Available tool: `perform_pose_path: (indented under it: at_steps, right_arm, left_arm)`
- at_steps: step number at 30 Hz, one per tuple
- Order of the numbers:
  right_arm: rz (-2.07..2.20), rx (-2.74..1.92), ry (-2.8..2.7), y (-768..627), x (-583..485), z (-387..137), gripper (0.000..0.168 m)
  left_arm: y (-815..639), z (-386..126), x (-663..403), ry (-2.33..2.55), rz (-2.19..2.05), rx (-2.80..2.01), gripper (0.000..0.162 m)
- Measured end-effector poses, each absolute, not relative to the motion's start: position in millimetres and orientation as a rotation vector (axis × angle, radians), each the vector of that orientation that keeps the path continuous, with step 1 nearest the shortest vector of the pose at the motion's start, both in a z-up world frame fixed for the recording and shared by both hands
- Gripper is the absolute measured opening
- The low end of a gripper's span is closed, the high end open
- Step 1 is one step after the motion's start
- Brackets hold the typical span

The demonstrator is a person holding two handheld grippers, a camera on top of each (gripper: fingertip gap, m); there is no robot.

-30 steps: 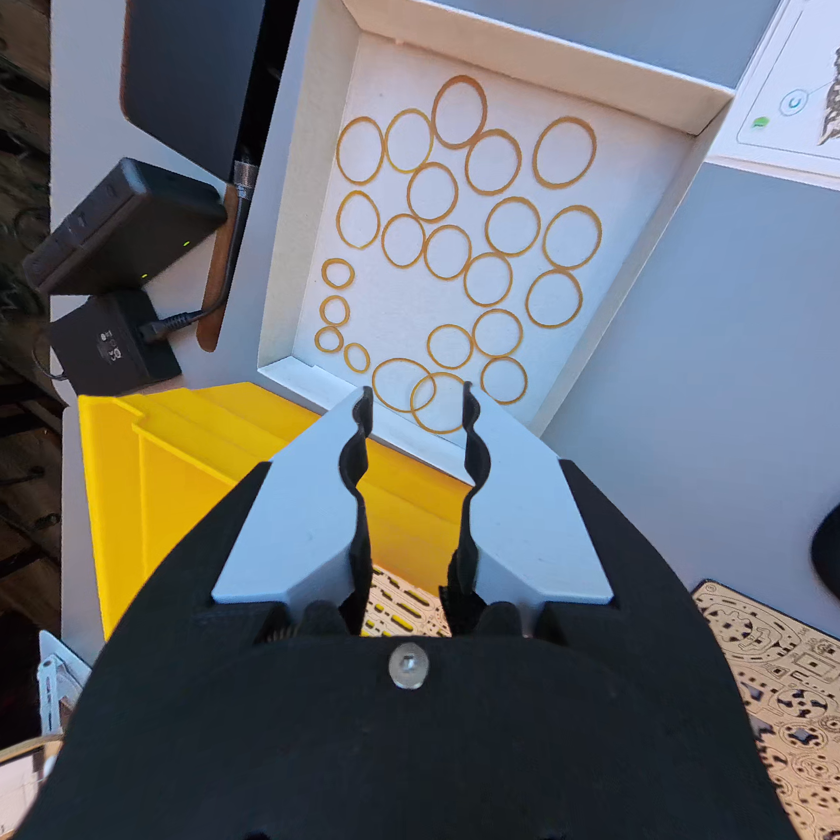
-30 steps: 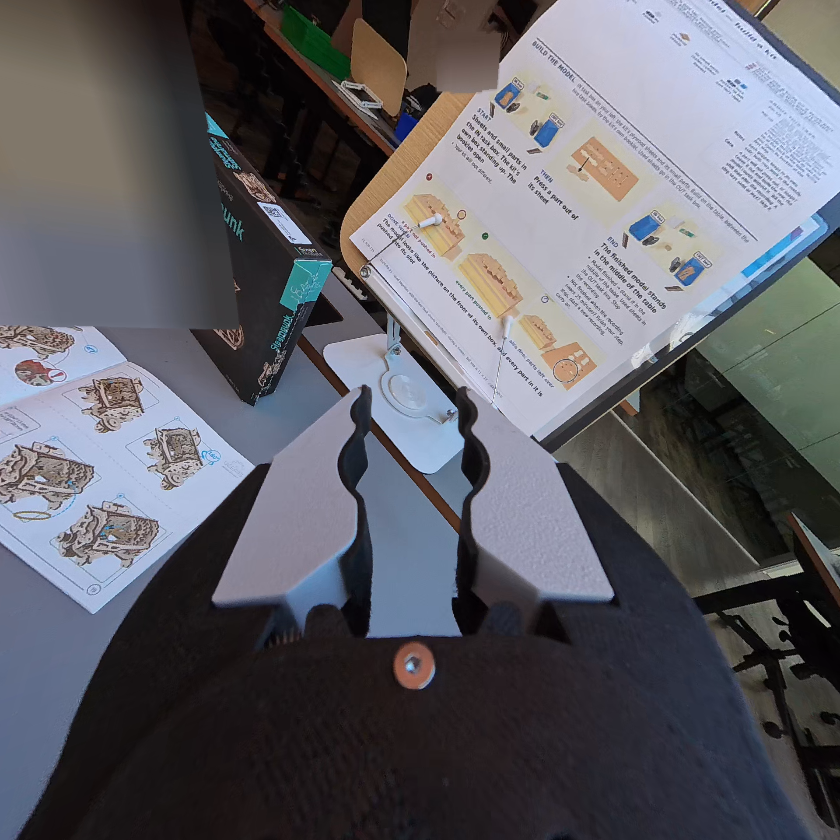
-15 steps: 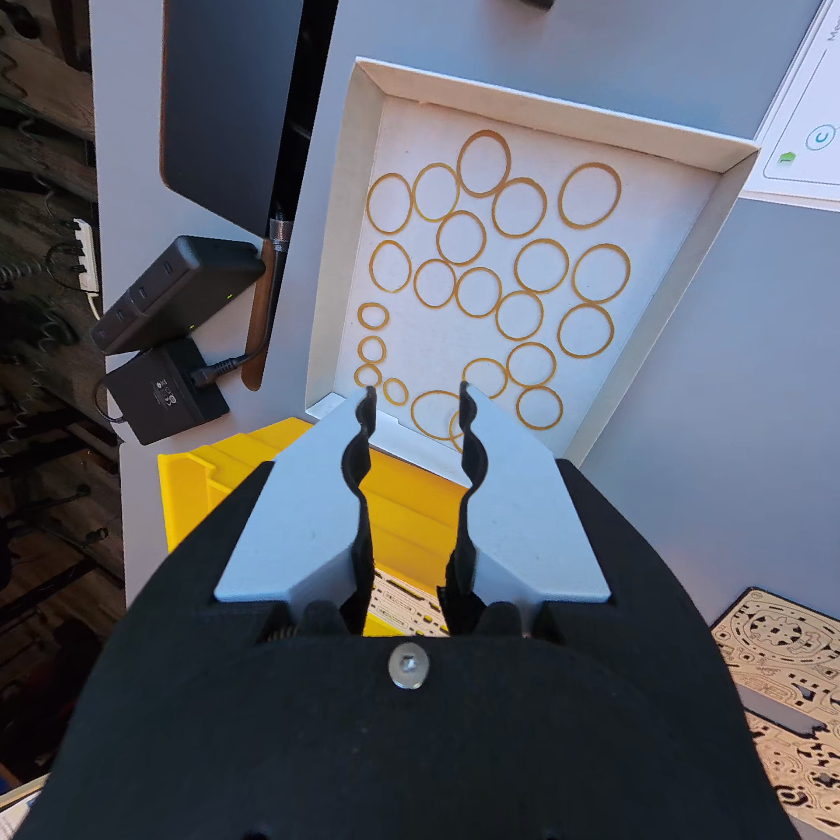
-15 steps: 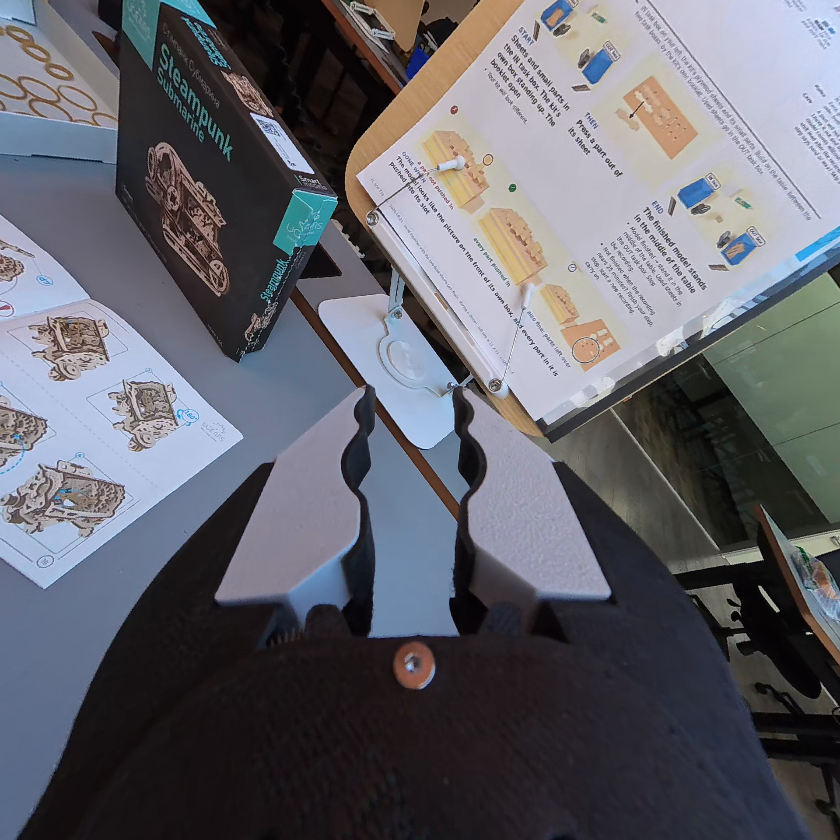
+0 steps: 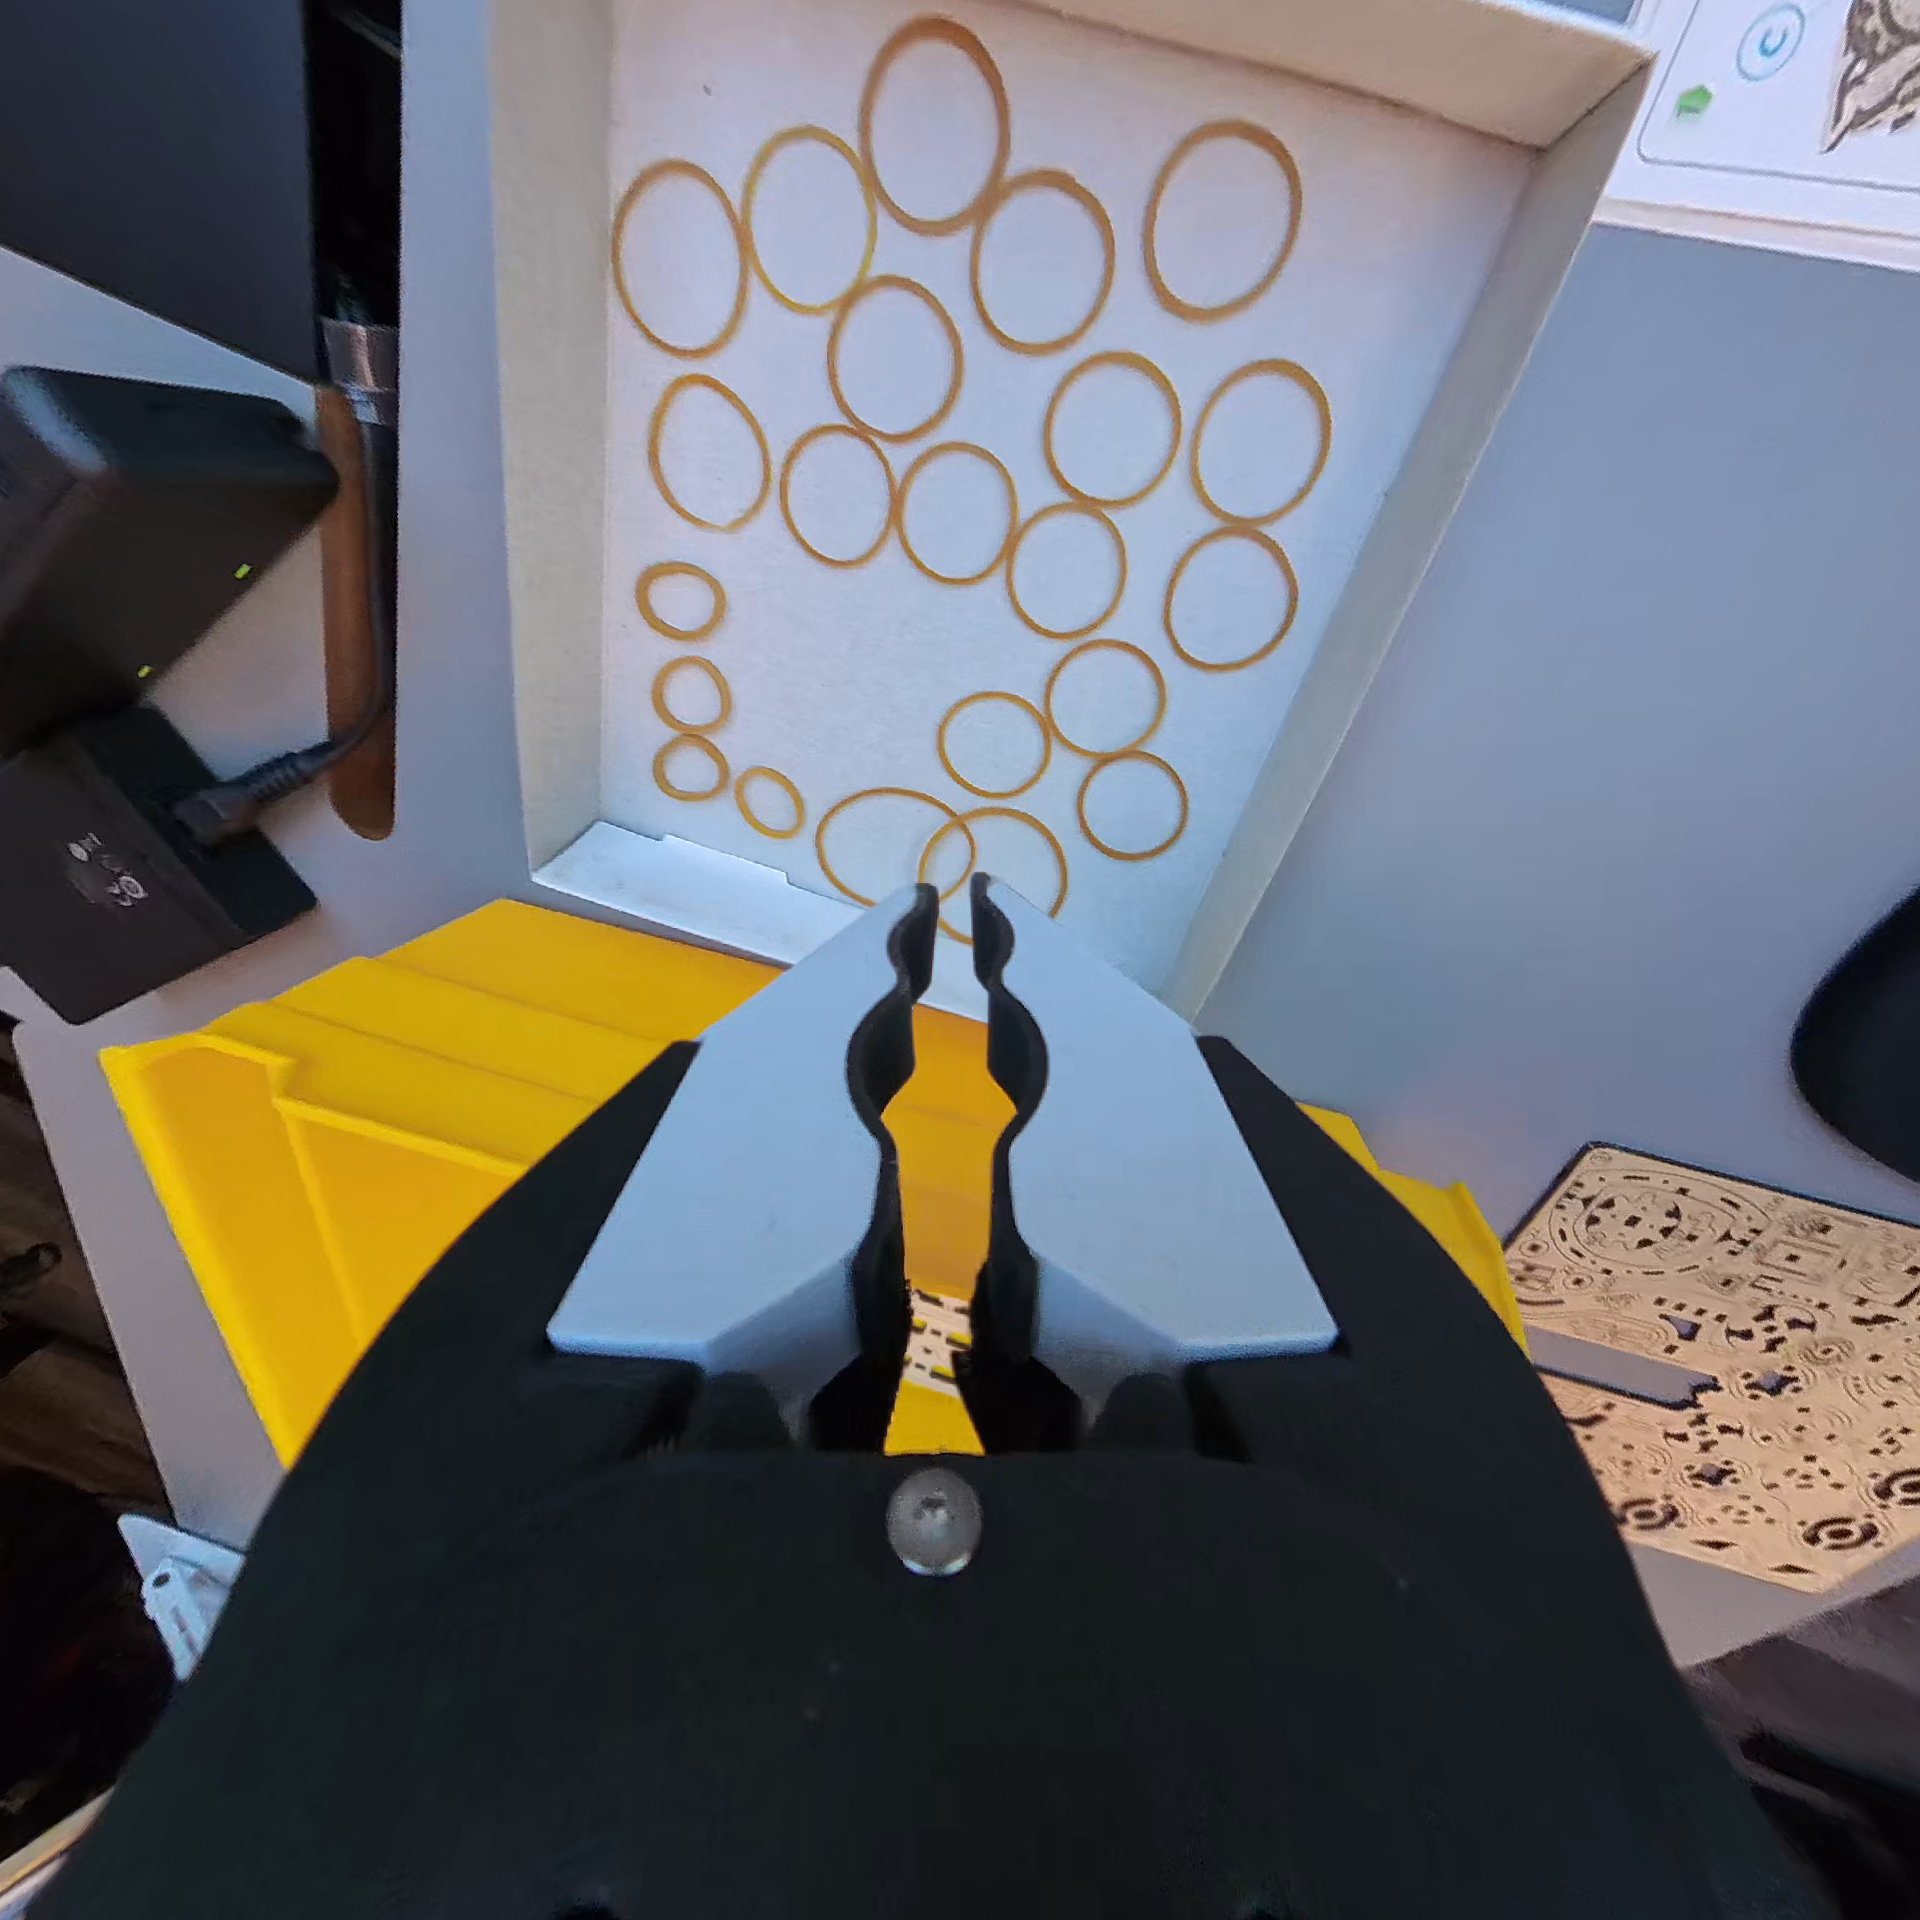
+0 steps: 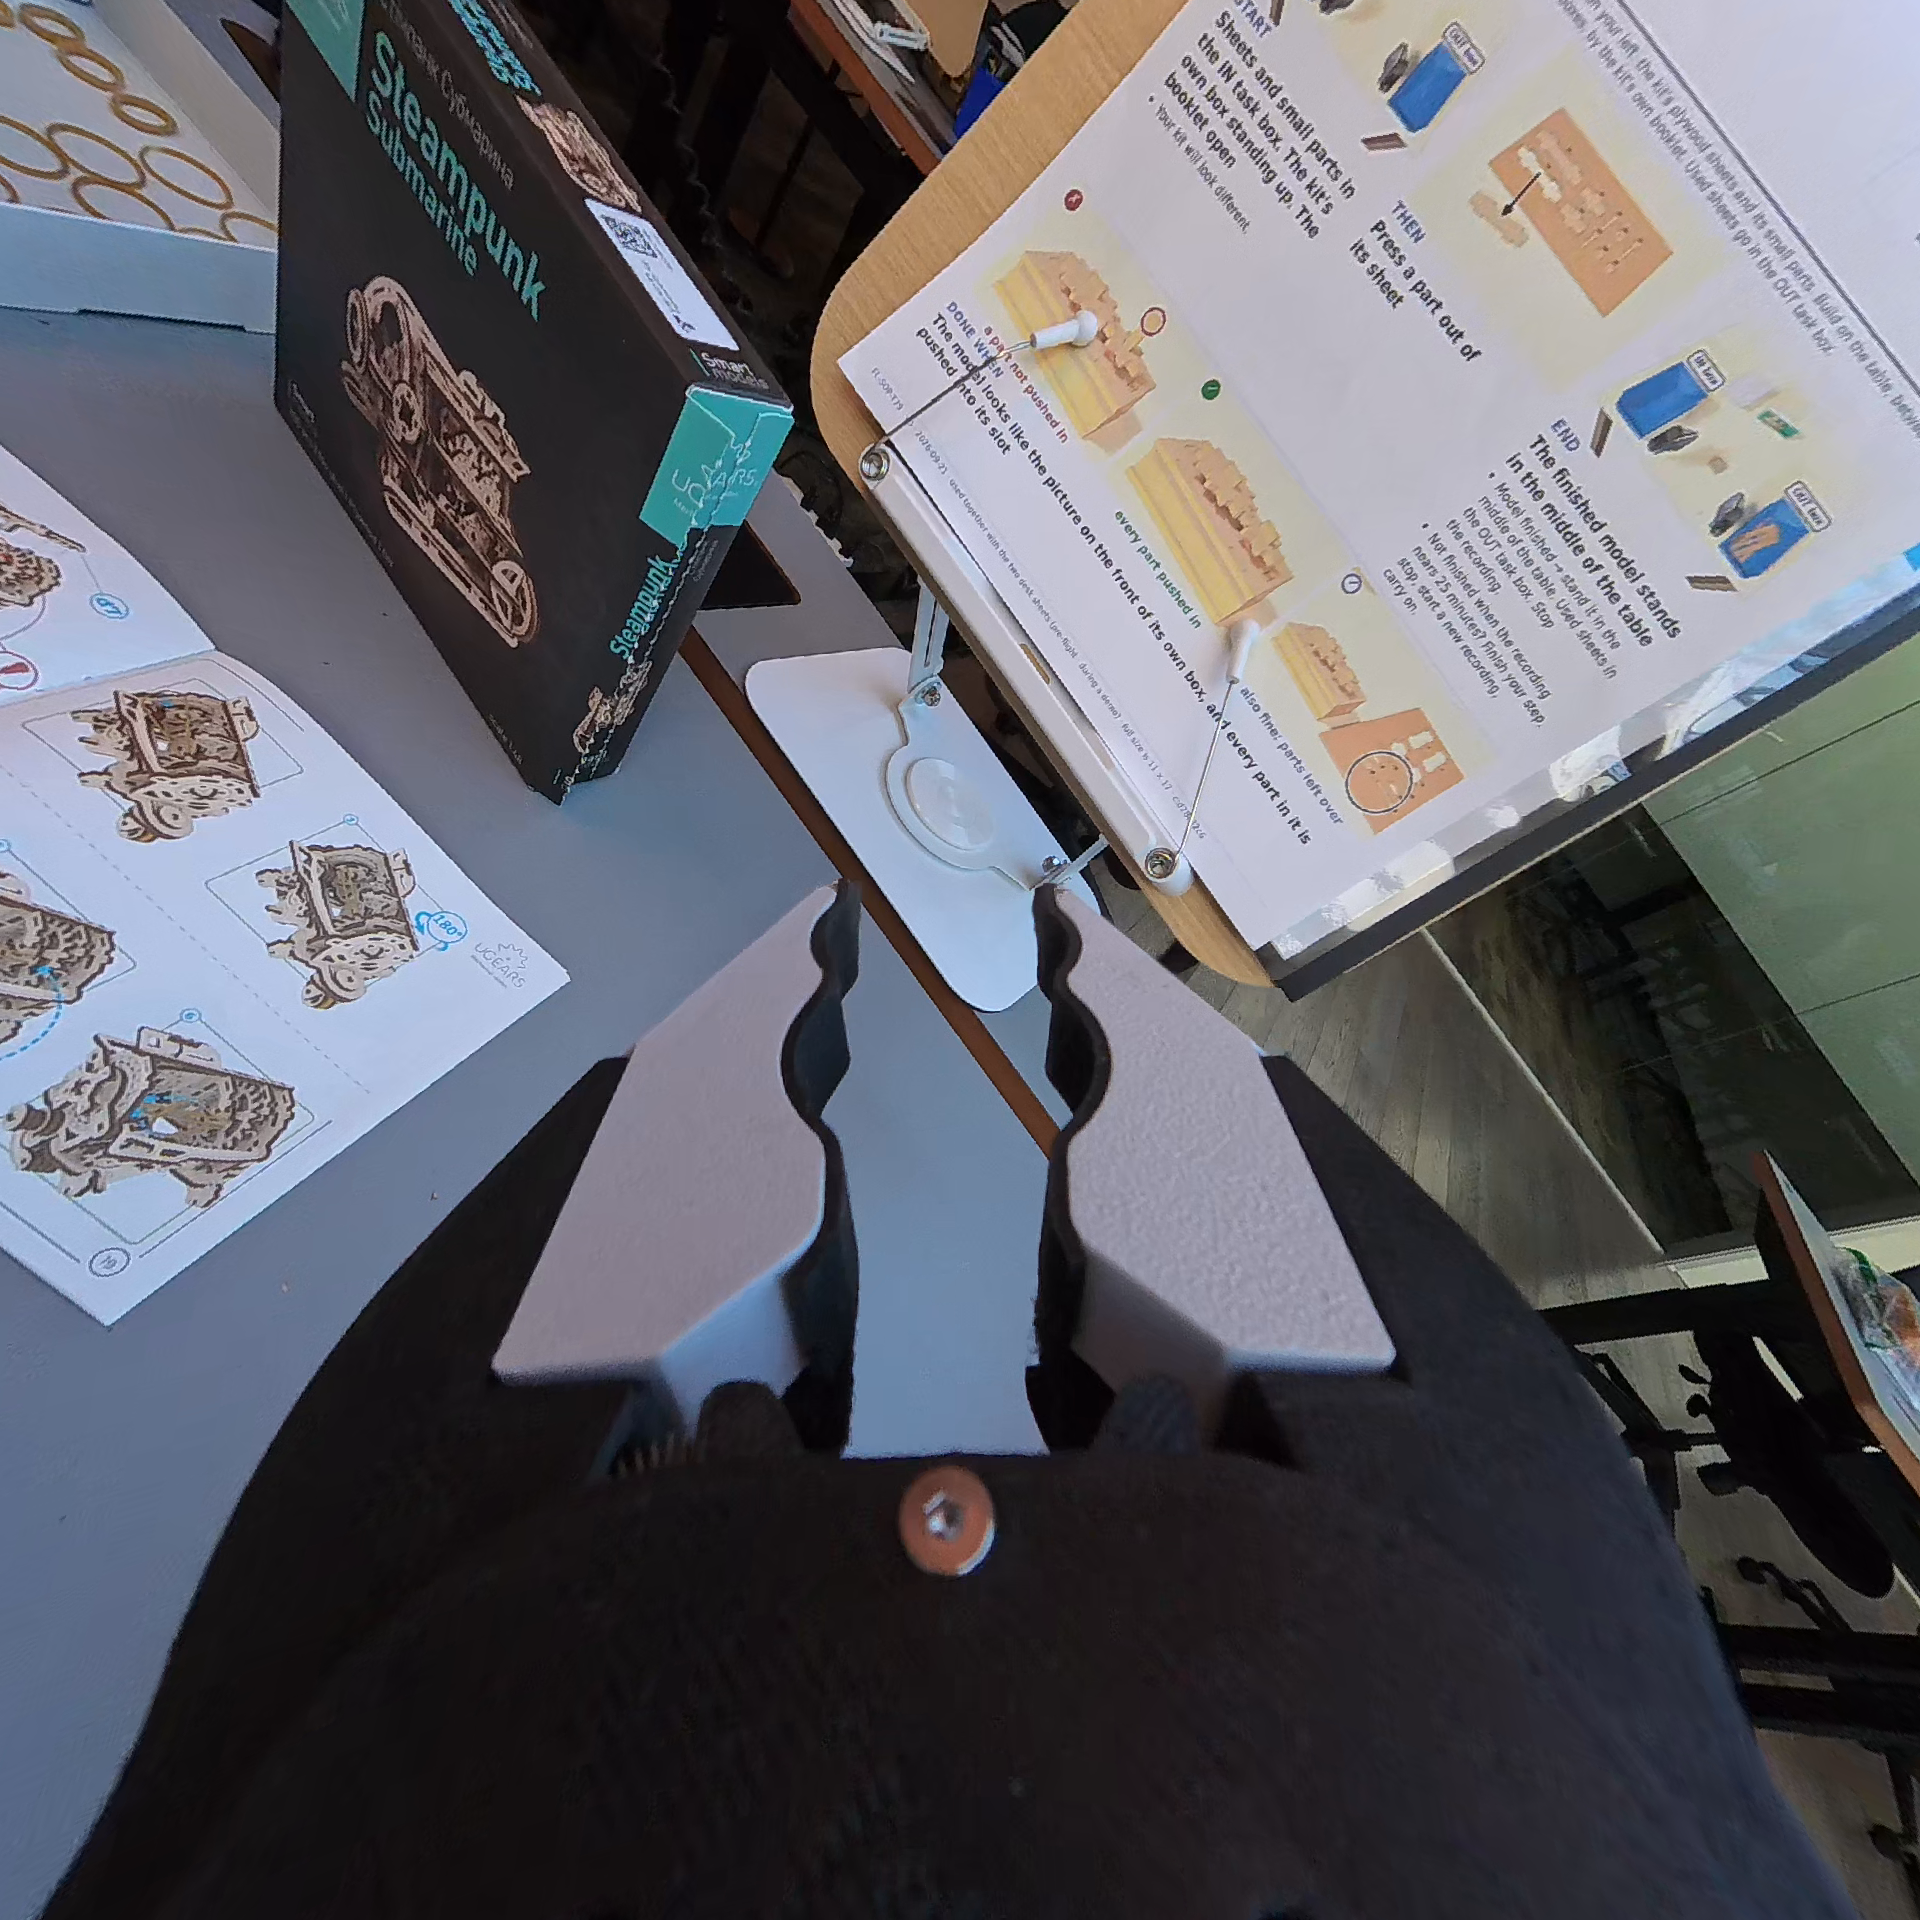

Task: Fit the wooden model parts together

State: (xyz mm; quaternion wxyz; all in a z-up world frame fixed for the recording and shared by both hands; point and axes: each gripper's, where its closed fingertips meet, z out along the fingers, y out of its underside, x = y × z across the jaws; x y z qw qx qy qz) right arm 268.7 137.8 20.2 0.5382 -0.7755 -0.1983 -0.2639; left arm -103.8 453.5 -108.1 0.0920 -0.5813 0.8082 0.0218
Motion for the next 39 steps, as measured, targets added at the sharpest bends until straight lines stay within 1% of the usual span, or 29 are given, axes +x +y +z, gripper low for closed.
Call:
perform_pose_path:
  at_steps: [1,9,15,39]
  right_arm:
    - [-0.626,-1.848,-0.473,138,269,19,0.033]
    - [-0.629,-1.852,-0.483,138,268,18,0.033]
    - [-0.632,-1.86,-0.497,137,268,17,0.033]
    - [-0.66,-1.877,-0.515,137,273,13,0.033]
  left_arm:
    - [454,-110,-105,2.407,0.082,-1.732,0.009]
    - [455,-121,-106,2.451,0.133,-1.71,0.023]
    - [461,-131,-111,2.505,0.263,-1.658,0.028]
    - [471,-144,-114,2.539,0.329,-1.653,0.022]
